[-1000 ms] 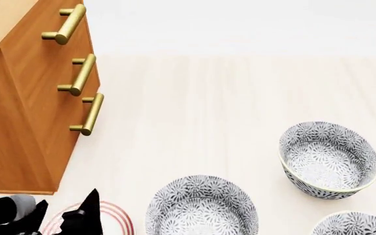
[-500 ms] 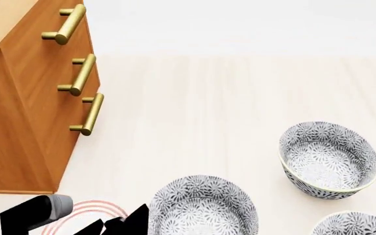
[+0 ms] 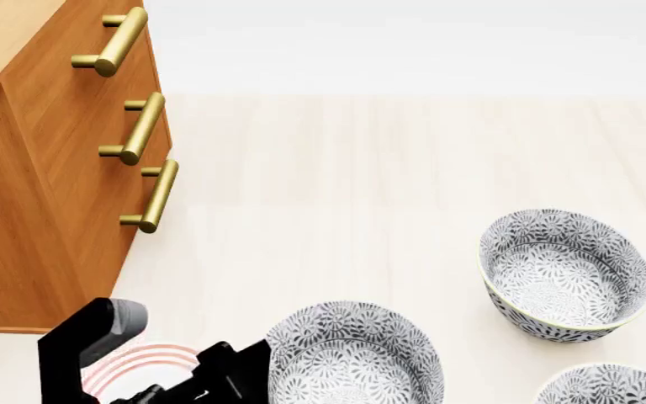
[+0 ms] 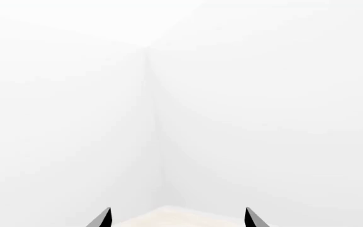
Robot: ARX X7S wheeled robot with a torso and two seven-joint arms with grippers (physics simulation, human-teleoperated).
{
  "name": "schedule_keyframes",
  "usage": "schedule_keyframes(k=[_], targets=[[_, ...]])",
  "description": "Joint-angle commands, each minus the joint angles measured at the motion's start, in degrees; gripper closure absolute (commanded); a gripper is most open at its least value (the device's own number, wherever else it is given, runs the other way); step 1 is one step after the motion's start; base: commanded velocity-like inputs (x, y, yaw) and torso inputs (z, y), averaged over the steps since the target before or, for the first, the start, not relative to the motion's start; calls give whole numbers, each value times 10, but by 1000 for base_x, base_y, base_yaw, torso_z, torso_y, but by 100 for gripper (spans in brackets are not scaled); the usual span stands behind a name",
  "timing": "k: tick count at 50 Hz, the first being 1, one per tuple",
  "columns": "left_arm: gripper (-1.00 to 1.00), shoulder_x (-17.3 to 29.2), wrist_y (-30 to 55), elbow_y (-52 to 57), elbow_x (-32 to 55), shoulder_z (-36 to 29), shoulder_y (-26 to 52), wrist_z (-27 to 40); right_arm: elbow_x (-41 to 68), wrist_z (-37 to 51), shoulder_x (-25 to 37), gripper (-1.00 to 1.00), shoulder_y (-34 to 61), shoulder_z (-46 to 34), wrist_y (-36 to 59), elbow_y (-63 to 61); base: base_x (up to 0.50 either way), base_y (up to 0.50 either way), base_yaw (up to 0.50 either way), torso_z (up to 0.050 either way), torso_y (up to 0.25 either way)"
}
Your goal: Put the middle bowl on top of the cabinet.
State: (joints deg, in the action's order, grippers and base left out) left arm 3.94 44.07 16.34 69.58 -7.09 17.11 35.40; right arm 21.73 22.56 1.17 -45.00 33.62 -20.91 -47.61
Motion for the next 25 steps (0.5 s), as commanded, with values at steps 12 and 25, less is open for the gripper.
schedule_keyframes(k=[12,25], targets=[[-100,4,-18,-83,14,-20,23,-37,-15,-11,-12,-100,0,16,0,-4,0,0,0,0,0],[-100,10,-29,-94,5,-43,22,-46,-15,-12,-12,-100,0,18,-1,-6,0,0,0,0,0]])
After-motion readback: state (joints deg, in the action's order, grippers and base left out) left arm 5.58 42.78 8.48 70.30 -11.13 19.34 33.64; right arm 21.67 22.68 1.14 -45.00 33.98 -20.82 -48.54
